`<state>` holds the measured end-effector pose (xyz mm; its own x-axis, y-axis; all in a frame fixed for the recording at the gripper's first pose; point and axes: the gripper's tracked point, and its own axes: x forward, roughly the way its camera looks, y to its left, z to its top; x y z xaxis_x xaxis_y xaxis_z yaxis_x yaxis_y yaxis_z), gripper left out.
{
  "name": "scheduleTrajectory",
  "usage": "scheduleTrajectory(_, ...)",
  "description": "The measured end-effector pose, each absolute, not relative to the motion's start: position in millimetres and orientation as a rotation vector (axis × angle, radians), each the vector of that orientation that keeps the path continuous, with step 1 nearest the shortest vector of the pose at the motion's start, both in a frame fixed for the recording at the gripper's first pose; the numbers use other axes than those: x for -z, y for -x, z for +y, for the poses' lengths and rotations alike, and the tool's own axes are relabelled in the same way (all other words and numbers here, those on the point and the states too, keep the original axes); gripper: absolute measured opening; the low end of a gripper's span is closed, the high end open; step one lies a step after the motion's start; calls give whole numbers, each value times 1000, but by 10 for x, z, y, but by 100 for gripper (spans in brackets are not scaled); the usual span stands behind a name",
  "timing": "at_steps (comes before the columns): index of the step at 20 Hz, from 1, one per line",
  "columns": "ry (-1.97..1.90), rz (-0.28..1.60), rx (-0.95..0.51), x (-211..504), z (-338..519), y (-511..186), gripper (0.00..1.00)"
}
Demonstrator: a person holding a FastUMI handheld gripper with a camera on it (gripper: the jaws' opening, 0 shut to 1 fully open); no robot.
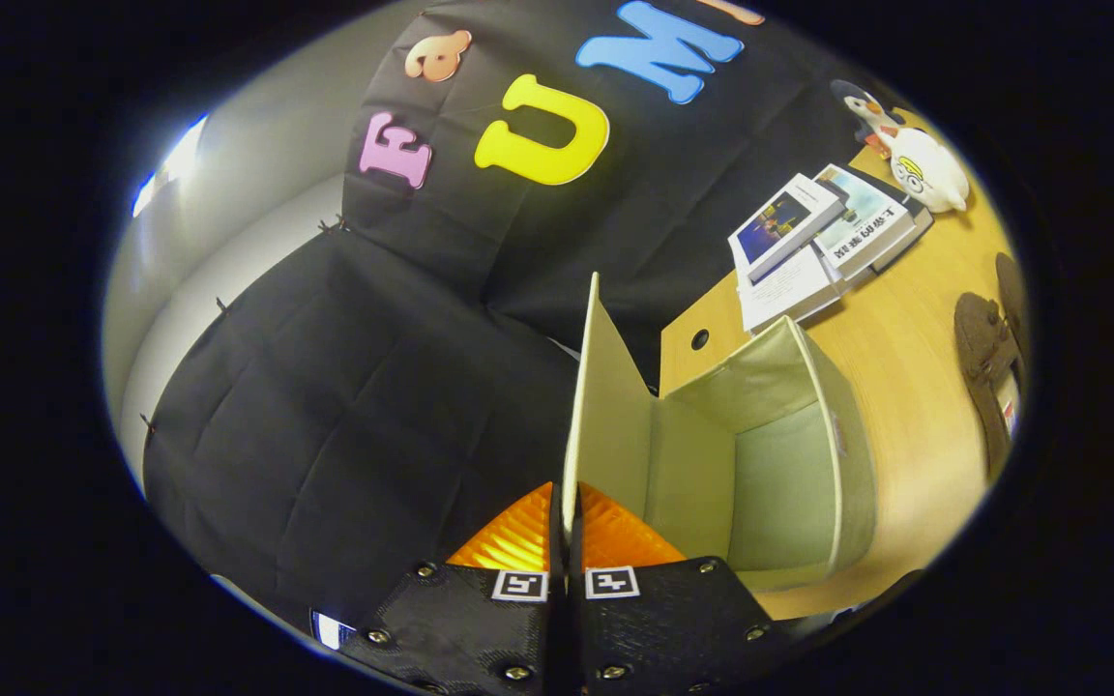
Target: Open the storage box then place both shoes into the box .Put the left shoe in first, then the right shoe, with the right side of both shoes facing outward in a uniform manner.
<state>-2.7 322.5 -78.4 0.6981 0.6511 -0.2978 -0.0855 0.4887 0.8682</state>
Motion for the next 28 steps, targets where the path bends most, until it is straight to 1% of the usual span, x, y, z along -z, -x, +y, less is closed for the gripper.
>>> scheduleTrajectory(10, -882, 682, -510, 743, 3999, -54, 0)
scheduleTrajectory(11, -873, 681, -514, 749, 4061, -80, 4)
scheduleTrajectory(14, -852, 687, -548, 762, 4257, -74, 4)
scheduleTrajectory(15, -838, 683, -556, 748, 4268, -79, 9)
scheduleTrajectory(17, -807, 673, -564, 746, 4278, -82, 10)
scheduleTrajectory(18, -787, 673, -566, 763, 4267, -82, 14)
scheduleTrajectory(19, -771, 679, -571, 780, 4246, -85, 39)
scheduleTrajectory(20, -761, 678, -577, 805, 4210, -79, 49)
scheduleTrajectory(21, -756, 677, -573, 819, 4165, -84, 64)
scheduleTrajectory(23, -735, 659, -558, 823, 4020, -97, 80)
scheduleTrajectory(25, -701, 642, -539, 847, 3842, -131, 81)
scheduleTrajectory(26, -683, 633, -531, 845, 3744, -136, 85)
scheduleTrajectory(27, -665, 622, -519, 849, 3628, -141, 96)
scheduleTrajectory(28, -647, 611, -506, 848, 3497, -154, 96)
